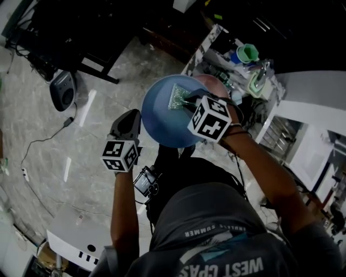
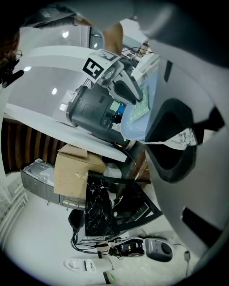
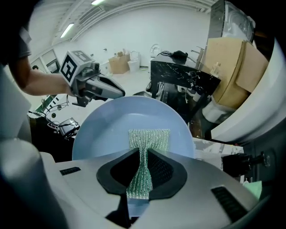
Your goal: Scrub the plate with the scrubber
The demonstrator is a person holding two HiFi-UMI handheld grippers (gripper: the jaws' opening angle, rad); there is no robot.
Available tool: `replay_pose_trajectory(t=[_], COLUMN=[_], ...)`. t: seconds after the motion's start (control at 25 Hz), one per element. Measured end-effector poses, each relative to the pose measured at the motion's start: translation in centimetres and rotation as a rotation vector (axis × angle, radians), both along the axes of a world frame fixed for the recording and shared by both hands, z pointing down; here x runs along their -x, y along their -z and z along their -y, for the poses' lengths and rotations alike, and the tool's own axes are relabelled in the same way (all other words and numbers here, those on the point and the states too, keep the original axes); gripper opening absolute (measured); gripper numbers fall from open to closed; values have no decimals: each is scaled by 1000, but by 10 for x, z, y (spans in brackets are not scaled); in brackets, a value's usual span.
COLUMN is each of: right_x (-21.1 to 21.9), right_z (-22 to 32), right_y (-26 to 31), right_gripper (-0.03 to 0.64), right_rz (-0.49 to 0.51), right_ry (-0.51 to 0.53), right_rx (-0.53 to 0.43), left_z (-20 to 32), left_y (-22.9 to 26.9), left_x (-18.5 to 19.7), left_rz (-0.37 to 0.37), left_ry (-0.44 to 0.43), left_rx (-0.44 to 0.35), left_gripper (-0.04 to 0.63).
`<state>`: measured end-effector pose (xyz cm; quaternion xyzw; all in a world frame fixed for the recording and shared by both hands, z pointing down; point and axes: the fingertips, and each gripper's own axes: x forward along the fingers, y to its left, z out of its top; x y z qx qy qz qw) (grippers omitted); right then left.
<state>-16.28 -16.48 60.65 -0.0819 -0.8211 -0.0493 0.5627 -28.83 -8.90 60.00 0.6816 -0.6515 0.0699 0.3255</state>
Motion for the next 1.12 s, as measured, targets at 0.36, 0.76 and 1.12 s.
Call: replay_pose_trajectory(t=[0.36, 0.76, 1.12], right_x=[-26, 3, -47], right_z=[-67, -90, -42], right_y=[2, 9, 67], right_gripper=[77, 77, 75], right_rz=[-27, 81, 232], right_ry=[61, 23, -233], right_rx=[80, 97, 16], left_z=[6, 3, -7], left_y=[2, 11, 33], left_x=[0, -1, 1], left_rz=[5, 12, 52], left_ry=[-20, -23, -16], left_rx=[0, -19, -29], left_gripper=[14, 14, 14])
